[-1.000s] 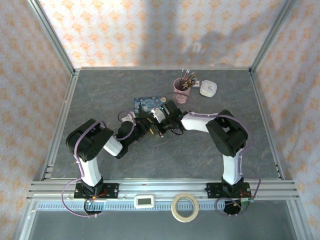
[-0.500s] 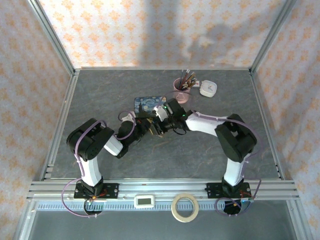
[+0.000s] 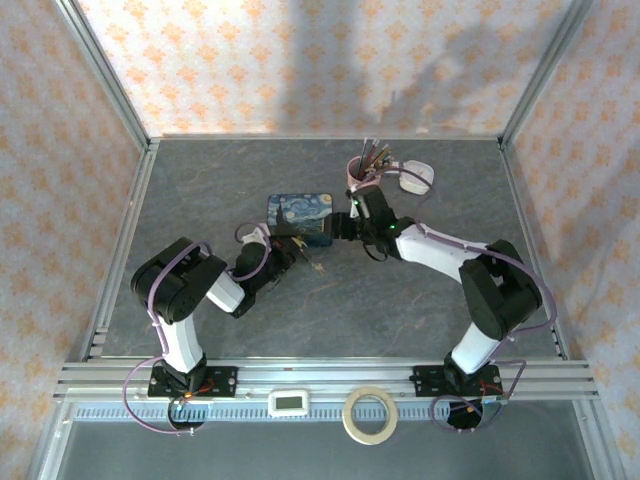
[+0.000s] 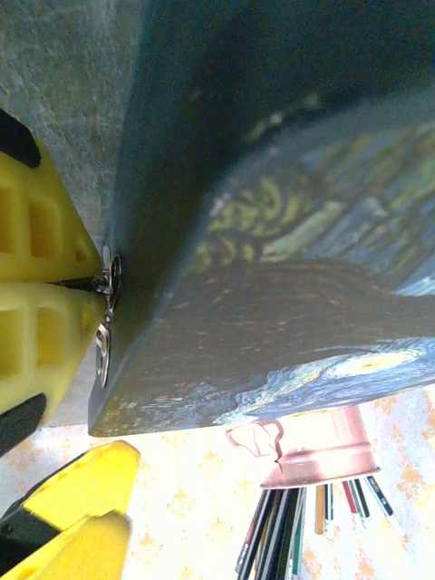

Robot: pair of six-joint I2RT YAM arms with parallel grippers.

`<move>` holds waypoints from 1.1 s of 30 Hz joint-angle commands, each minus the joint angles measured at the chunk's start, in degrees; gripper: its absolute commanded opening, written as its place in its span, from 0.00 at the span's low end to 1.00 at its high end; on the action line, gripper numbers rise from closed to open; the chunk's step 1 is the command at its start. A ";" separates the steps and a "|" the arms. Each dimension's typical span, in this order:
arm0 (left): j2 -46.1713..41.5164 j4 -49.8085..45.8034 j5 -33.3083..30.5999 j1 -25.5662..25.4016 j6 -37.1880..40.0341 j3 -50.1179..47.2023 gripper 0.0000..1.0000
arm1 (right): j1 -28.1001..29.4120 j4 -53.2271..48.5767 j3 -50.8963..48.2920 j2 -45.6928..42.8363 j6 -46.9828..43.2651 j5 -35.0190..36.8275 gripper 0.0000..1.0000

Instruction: Unlock the padlock with the key

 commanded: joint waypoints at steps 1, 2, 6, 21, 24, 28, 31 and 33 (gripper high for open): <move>-1.09 1.45 -2.53 0.55 0.32 -0.71 0.00 | 0.36 7.12 0.13 2.06 5.73 5.58 0.72; -1.00 1.71 -2.59 0.62 0.15 -0.71 0.00 | 0.34 8.32 0.38 3.02 6.04 4.38 0.73; -0.93 2.30 -2.92 0.60 -0.12 -0.86 0.00 | 0.34 11.85 1.04 6.69 8.41 2.24 0.73; -2.10 7.56 -12.95 0.57 -5.29 -5.74 0.00 | 0.51 21.23 -6.82 8.40 19.16 3.77 0.60; -2.39 8.77 -15.53 0.59 -6.43 -6.40 0.00 | 0.68 22.79 -8.73 7.43 20.29 4.36 0.58; -2.88 9.20 -18.52 0.60 -8.15 -6.90 0.00 | 0.87 23.68 -9.57 6.28 20.49 5.15 0.55; -3.60 9.30 -20.37 0.63 -8.73 -7.12 0.00 | 0.96 23.81 -9.38 6.09 20.37 5.13 0.54; -4.05 8.62 -20.99 0.59 -8.63 -6.83 0.00 | 0.97 24.16 -9.16 6.26 20.19 4.27 0.54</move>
